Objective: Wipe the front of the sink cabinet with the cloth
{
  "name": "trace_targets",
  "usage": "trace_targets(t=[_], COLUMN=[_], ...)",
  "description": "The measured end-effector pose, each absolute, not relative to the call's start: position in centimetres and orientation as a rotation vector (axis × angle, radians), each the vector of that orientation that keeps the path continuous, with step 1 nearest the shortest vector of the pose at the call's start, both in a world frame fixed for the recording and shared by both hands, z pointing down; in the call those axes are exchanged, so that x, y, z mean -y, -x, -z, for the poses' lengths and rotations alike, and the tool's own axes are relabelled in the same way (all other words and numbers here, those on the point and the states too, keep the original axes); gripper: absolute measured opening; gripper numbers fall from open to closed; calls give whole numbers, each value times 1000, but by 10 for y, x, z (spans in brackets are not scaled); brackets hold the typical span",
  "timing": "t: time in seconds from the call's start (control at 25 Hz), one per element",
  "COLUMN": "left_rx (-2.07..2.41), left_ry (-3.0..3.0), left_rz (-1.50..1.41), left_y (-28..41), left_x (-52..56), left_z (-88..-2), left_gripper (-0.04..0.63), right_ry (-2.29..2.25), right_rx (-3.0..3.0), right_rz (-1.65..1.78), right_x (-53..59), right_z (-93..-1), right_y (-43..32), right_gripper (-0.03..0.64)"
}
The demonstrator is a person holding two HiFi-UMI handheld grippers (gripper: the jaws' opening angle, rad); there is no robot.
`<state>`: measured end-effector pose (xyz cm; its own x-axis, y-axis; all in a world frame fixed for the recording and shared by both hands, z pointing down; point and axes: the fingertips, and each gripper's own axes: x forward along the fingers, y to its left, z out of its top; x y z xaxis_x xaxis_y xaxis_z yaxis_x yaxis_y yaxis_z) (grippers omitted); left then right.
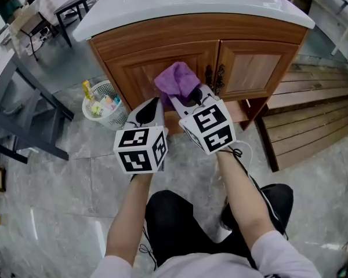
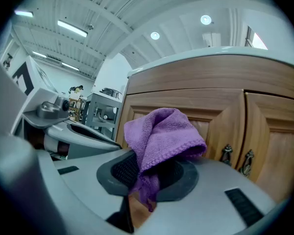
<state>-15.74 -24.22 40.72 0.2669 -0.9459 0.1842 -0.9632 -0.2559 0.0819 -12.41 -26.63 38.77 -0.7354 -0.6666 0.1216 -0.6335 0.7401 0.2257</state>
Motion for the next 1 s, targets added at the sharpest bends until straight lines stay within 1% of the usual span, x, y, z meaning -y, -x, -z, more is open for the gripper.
trace_targets(t=[0.44,1.0], left_rx=[1627,1449], left_ry=[-2473,-2623], left_rz=[-139,-165], left_y=[89,-9], left_x=[262,282], left_z=[-402,-390], left_gripper=[5,5], right_ry=[-1157,-1357], right_rx=[2684,2586], right_rz=[204,158], right_x=[273,296], right_z=[-382,-370], right_y=[54,-63], right_gripper=[73,72])
